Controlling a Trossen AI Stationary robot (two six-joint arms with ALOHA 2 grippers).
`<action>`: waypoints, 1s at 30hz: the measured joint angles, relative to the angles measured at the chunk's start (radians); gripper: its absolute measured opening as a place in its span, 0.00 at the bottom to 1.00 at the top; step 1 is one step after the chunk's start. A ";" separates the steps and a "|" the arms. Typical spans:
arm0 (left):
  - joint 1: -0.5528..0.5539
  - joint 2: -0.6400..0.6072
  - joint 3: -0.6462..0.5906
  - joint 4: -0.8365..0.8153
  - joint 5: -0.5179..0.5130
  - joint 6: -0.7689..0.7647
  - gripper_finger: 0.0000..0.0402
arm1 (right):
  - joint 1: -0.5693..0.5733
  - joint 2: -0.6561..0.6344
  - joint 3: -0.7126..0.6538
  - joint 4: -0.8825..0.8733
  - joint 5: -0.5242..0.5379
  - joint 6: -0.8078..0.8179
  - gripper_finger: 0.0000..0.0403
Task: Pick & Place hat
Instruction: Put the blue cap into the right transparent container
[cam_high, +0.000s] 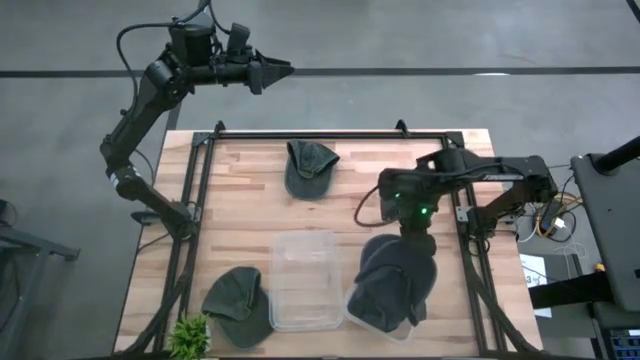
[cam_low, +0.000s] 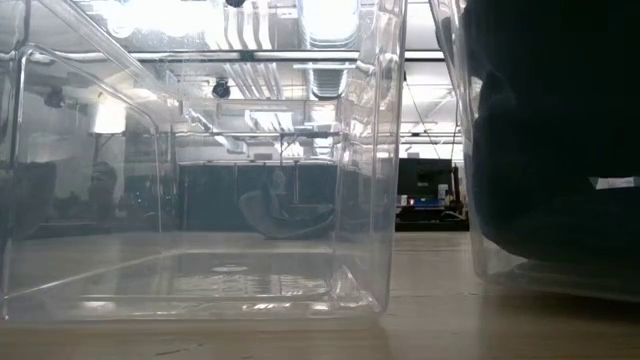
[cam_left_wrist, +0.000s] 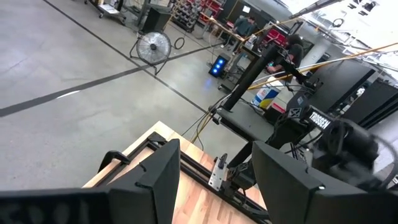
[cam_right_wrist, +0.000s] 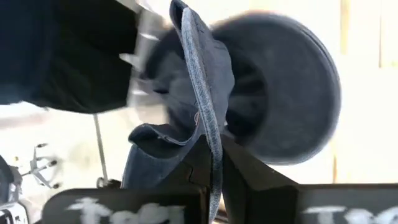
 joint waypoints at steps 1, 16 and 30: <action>0.000 0.000 0.000 0.000 -0.001 0.000 0.48 | 0.000 0.000 0.026 0.001 -0.008 0.005 0.03; 0.000 0.001 -0.036 0.001 -0.008 -0.017 0.48 | 0.001 0.022 0.251 0.033 -0.028 0.054 0.03; 0.000 0.000 -0.055 0.005 -0.006 -0.040 0.48 | 0.017 0.076 -0.039 0.022 -0.009 -0.002 0.03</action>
